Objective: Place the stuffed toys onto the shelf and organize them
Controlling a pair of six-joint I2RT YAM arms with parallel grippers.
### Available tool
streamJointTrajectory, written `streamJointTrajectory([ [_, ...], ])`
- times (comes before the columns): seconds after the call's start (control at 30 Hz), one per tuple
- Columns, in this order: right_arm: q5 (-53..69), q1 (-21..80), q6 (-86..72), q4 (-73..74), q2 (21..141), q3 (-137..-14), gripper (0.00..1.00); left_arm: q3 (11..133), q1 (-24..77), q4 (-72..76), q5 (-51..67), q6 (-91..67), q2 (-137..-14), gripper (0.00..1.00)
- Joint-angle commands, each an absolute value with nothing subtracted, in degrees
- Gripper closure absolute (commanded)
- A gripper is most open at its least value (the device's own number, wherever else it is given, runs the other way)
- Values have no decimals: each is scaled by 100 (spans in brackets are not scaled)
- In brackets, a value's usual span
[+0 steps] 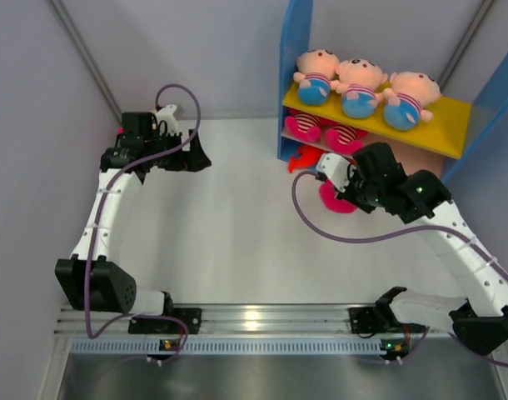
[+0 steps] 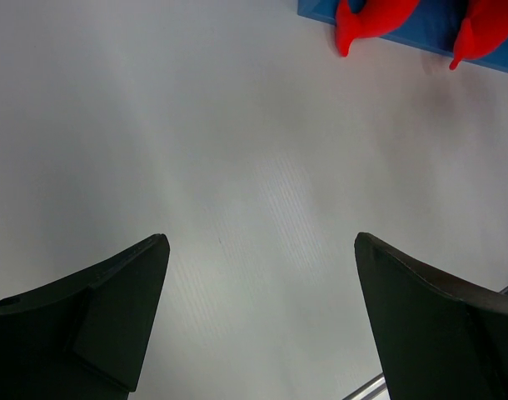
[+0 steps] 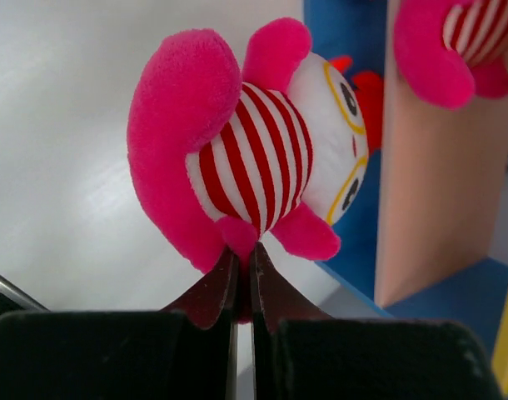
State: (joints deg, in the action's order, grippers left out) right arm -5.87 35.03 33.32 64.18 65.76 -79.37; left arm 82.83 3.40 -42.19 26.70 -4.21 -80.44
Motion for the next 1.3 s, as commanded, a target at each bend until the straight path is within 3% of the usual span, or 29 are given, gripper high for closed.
streamJointTrajectory([
  [0.0, -1704, 3130, 4024, 7268, 6241, -8367, 100, 8332, 255, -4113, 2786, -158, -7796, 1],
  [0.2, -2618, 2778, 4745, 6664, 5828, -8412, 100, 8393, 185, -4113, 2935, -167, -7901, 1],
  [0.3, -2909, 2558, 5552, 5523, 5547, -7947, 100, 8429, 176, -4113, 2988, -176, -7945, 1],
  [0.53, -917, 996, 7030, 3841, 5370, -6856, 100, 8429, 158, -4122, 3102, -167, -7919, 1],
  [0.8, -764, 308, 7137, 2664, 5818, -6091, 100, 8350, 158, -4113, 3199, -114, -7867, 1],
  [1.03, 121, -139, 7014, 2093, 5888, -5529, 100, 8455, 150, -4113, 3199, -53, -7936, 1],
  [1.27, 492, -325, 6970, 1539, 6397, -5546, 100, 8455, 149, -4113, 3287, -53, -7937, 1],
])
